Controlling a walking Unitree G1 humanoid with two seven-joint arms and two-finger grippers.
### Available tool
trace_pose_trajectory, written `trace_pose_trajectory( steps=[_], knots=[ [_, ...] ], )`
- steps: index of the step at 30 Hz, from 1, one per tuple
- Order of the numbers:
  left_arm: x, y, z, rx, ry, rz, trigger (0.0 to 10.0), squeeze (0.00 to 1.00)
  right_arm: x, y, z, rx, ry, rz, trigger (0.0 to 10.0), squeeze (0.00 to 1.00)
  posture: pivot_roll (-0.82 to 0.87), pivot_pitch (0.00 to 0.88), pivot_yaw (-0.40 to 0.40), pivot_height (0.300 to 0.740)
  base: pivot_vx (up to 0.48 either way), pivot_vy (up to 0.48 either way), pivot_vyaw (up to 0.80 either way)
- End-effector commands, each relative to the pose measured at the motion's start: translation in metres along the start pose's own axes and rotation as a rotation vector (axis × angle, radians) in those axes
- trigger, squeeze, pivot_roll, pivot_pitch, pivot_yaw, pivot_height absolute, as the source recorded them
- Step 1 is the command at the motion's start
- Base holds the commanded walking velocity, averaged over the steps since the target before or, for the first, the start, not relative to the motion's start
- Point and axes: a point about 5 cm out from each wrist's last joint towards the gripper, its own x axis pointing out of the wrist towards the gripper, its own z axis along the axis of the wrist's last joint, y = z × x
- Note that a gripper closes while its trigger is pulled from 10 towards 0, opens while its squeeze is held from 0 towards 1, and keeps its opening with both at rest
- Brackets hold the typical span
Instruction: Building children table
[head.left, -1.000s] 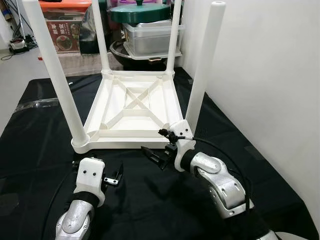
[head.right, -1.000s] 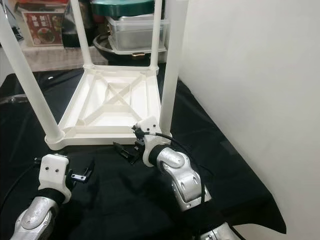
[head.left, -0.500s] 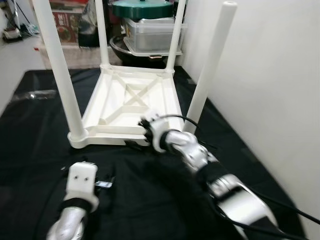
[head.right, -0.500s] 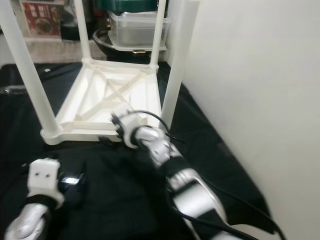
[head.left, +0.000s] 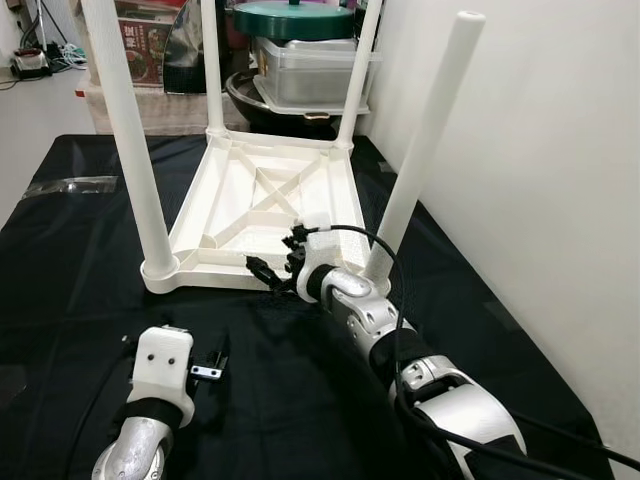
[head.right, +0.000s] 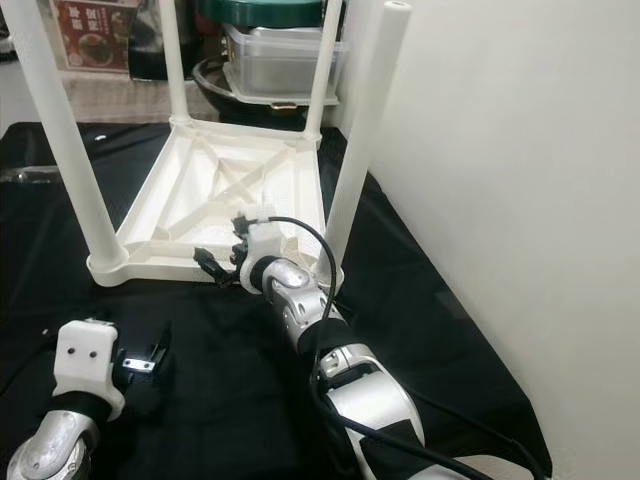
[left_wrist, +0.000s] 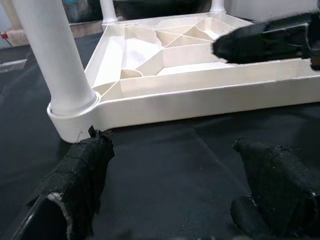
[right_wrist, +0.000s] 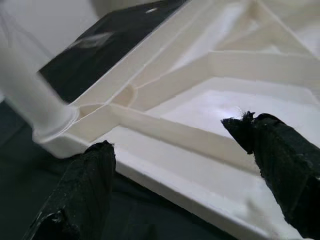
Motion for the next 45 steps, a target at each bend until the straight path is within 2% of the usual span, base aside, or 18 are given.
trace_pose_trajectory(
  steps=[1,3,8,11,17,24,36,43,45],
  knots=[
    [0.001,0.000,-0.003,0.010,0.019,-0.012,10.0,0.00,-0.004,-0.007,-0.003,0.067,-0.007,-0.044,10.0,0.00,0.17,0.000,-0.074,0.740,0.000,0.000,0.00],
    [0.003,0.000,-0.003,0.003,0.018,-0.015,10.0,0.00,-0.007,-0.011,0.000,0.090,-0.038,-0.066,10.0,0.00,0.17,0.000,-0.071,0.740,0.000,0.000,0.00],
    [0.006,-0.010,-0.005,-0.025,0.027,-0.053,10.0,0.00,-0.014,-0.009,0.004,0.017,-0.084,-0.045,10.0,0.00,0.14,0.000,-0.051,0.740,0.000,0.000,0.80],
    [0.009,-0.011,-0.004,-0.021,0.020,-0.057,10.0,0.00,-0.015,-0.008,0.002,-0.006,-0.088,-0.044,10.0,0.00,0.14,0.000,-0.050,0.740,0.000,0.000,0.80],
    [0.008,-0.007,-0.002,0.007,0.007,-0.055,10.0,0.00,-0.014,-0.007,0.004,-0.005,-0.089,-0.049,10.0,0.00,0.16,0.000,-0.068,0.740,0.000,0.000,0.80],
    [0.004,0.004,0.000,-0.051,-0.015,-0.010,10.0,0.00,-0.014,-0.011,0.008,0.050,-0.098,-0.095,10.0,0.00,0.17,0.000,-0.080,0.740,0.000,0.000,0.48],
    [0.007,-0.004,0.005,-0.071,-0.043,-0.047,10.0,0.00,-0.014,-0.015,0.009,-0.072,-0.056,-0.038,10.0,0.00,0.17,0.000,-0.082,0.740,0.374,0.000,0.00],
    [0.010,-0.011,0.005,-0.080,-0.036,-0.063,10.0,0.00,-0.015,-0.020,0.011,-0.142,-0.026,-0.023,10.0,0.00,0.16,0.000,-0.087,0.740,0.000,0.000,0.00],
    [0.009,-0.013,0.004,-0.081,-0.031,-0.067,10.0,0.00,-0.017,-0.018,0.005,-0.172,0.015,0.023,10.0,0.00,0.16,0.000,-0.088,0.740,0.000,0.000,0.00]
  ],
)
